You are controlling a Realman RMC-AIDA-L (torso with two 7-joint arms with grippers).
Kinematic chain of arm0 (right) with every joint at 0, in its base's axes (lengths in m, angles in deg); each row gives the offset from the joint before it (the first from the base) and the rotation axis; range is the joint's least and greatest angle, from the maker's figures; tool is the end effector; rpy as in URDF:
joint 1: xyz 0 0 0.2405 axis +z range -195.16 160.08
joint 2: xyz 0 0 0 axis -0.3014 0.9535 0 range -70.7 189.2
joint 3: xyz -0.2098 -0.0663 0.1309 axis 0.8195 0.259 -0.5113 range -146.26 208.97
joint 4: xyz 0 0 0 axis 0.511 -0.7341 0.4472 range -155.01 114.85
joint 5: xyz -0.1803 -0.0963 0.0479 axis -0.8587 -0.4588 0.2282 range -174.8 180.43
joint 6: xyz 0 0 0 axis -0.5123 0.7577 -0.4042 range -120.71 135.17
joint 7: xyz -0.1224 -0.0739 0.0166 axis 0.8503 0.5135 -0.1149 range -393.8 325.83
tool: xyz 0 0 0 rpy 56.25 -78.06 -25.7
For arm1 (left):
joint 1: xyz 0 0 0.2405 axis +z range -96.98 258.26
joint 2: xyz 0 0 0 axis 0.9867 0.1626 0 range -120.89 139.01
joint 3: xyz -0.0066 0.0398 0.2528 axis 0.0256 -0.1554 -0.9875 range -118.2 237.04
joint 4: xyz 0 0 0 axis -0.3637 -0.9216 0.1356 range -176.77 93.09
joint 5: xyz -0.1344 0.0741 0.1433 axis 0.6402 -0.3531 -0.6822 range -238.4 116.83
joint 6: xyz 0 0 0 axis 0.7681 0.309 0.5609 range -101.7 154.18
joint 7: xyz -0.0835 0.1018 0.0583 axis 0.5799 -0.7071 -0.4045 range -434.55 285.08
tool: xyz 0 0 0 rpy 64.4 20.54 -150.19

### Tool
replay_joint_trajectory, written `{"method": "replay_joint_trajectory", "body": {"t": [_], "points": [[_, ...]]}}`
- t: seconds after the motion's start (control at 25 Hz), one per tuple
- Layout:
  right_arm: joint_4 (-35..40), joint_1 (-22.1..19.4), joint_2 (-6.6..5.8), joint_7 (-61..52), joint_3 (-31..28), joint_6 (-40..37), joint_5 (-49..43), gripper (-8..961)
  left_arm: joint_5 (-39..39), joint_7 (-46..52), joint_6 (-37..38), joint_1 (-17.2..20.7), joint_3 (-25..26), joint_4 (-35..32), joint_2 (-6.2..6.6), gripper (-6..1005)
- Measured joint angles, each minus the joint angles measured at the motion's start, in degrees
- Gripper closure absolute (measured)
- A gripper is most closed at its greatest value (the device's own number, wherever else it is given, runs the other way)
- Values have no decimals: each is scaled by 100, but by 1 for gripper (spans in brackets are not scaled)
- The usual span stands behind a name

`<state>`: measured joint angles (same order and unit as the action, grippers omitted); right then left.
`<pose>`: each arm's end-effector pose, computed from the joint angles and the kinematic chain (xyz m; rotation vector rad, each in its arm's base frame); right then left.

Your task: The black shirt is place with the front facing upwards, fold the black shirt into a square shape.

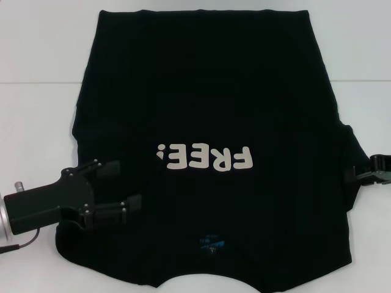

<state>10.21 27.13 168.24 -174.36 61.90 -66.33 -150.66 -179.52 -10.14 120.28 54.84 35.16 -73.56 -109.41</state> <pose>0.3119 0.3972 0.0530 -2.0780 1.7599 0.0414 -0.3035 0.2953 0.0118 -2.5748 -0.5591 -0.7961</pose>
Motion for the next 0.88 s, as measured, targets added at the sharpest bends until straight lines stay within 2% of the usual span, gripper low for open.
{"method": "replay_joint_trajectory", "body": {"t": [0.12, 0.24, 0.48, 0.64, 0.88], "points": [[-30, 0, -5, -4, 10, 63, -2, 278, 0, 0, 1, -2, 0, 4, -3, 50], [-55, 0, -7, -55, 141, 154, -5, 517, 0, 0, 1, -11, 0, 6, -5, 50], [-32, -3, 12, -64, 203, 184, -6, 728, 0, 0, 0, -21, 0, 8, -9, 49], [-12, -3, 15, -64, 206, 190, -5, 906, 0, 0, -4, -21, 0, 8, -9, 50], [6, -3, -45, -54, 193, 144, 22, 929, 0, 0, -21, -8, 0, 8, -9, 50]]}}
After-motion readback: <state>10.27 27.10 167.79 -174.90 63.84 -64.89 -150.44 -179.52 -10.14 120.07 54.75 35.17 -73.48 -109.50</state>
